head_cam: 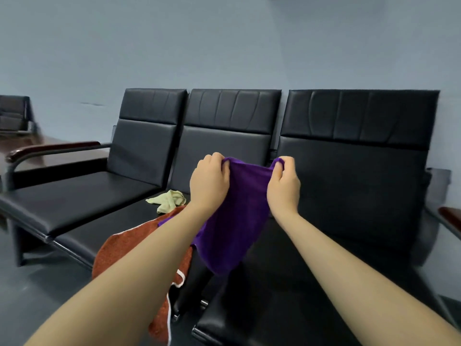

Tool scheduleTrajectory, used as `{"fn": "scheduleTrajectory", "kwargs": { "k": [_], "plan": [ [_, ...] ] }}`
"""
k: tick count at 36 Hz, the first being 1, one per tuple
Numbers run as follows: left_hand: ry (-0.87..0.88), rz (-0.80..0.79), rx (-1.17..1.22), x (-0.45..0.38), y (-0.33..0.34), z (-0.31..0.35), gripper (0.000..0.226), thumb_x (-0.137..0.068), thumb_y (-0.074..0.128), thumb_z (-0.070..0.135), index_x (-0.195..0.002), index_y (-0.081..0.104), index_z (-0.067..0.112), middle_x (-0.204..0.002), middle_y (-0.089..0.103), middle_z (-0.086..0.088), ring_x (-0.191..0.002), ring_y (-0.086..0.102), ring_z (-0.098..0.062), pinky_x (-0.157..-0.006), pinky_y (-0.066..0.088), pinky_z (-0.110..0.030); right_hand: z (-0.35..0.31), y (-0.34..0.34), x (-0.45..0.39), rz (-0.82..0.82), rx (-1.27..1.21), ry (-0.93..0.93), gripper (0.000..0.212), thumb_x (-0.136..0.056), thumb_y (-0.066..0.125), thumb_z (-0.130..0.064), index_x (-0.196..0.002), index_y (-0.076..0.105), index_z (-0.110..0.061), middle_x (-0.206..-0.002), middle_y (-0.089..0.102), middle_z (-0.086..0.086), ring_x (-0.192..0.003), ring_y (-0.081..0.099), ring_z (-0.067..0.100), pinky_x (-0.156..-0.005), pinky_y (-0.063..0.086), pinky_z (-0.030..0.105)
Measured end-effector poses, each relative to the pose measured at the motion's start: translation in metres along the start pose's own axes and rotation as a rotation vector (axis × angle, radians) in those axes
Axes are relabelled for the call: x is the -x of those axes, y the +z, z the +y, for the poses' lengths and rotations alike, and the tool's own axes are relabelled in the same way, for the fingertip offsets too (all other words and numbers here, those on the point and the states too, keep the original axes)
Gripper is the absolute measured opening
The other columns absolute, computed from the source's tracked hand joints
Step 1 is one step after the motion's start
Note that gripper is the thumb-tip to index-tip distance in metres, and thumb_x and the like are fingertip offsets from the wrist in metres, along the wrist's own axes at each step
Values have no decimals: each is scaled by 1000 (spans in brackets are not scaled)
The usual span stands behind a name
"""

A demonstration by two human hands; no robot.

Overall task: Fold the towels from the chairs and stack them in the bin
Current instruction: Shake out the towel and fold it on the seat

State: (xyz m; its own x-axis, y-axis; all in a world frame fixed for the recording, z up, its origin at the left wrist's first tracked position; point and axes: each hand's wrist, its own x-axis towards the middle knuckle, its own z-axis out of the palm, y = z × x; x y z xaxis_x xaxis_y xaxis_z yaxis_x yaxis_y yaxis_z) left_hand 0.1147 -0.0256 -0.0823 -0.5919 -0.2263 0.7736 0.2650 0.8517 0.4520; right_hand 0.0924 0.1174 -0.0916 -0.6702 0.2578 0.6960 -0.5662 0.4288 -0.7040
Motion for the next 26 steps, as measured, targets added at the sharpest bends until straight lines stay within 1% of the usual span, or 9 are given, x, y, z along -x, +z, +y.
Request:
{"fn": "scheduleTrajectory", "kwargs": {
  "k": [4,9,12,14,16,18,20,23,26],
  "plan": [
    [70,-13,-107,1,4,32,31,-99,45,30,-95,58,2,-100,55,-15,-93,51,-35,-73,34,-38,0,-48,-7,-6,169,18,18,-102,35,-24,-111,50,-18,-90,58,-1,-81,53,20,-67,42,34],
    [152,-103,-169,6,12,65,32,-100,42,32,-103,64,10,-109,58,-6,-104,50,-27,-88,27,-32,10,-105,-9,-24,403,52,19,-101,38,-24,-110,53,-17,-84,54,-1,-77,45,19,-68,34,31],
    [133,-171,-50,12,17,87,27,-100,41,29,-99,60,9,-100,66,-8,-96,58,-30,-78,31,-32,15,-131,-10,-20,465,84,20,-101,39,-27,-110,53,-14,-85,54,-2,-76,46,17,-68,32,29],
    [92,-212,20,17,19,101,26,-100,41,29,-104,56,9,-99,66,-9,-95,58,-32,-72,37,-33,19,-149,-10,-22,467,97,23,-101,42,-31,-109,54,-13,-83,53,-4,-76,46,16,-67,33,28],
    [101,-218,12,22,24,112,26,-101,40,31,-105,52,9,-98,66,-10,-94,59,-34,-70,39,-35,23,-166,-10,-22,486,102,28,-100,44,-37,-108,53,-12,-78,50,-6,-78,48,18,-68,36,30],
    [139,-214,-59,22,29,116,25,-101,37,32,-99,47,9,-99,66,-12,-93,58,-36,-68,35,-35,29,-178,-11,-29,502,123,30,-99,42,-39,-110,52,-13,-76,48,-8,-81,50,20,-71,39,32],
    [151,-236,-113,23,37,118,21,-102,34,29,-95,42,11,-102,64,-13,-94,57,-37,-68,32,-35,35,-191,-11,-49,512,167,29,-99,41,-36,-115,48,-13,-85,53,-5,-86,53,22,-73,40,33],
    [152,-294,-163,27,48,120,17,-96,36,20,-103,44,7,-106,61,-15,-94,56,-37,-77,38,-39,46,-206,-11,-69,599,218,29,-95,43,-25,-121,44,-12,-103,57,1,-87,52,22,-72,38,33],
    [222,-317,-242,33,59,121,18,-93,39,18,-106,43,6,-105,58,-14,-94,55,-36,-77,37,-39,57,-217,-9,-27,684,227,25,-97,39,-17,-119,49,-10,-112,58,7,-88,53,22,-70,37,32]
  ]
}}
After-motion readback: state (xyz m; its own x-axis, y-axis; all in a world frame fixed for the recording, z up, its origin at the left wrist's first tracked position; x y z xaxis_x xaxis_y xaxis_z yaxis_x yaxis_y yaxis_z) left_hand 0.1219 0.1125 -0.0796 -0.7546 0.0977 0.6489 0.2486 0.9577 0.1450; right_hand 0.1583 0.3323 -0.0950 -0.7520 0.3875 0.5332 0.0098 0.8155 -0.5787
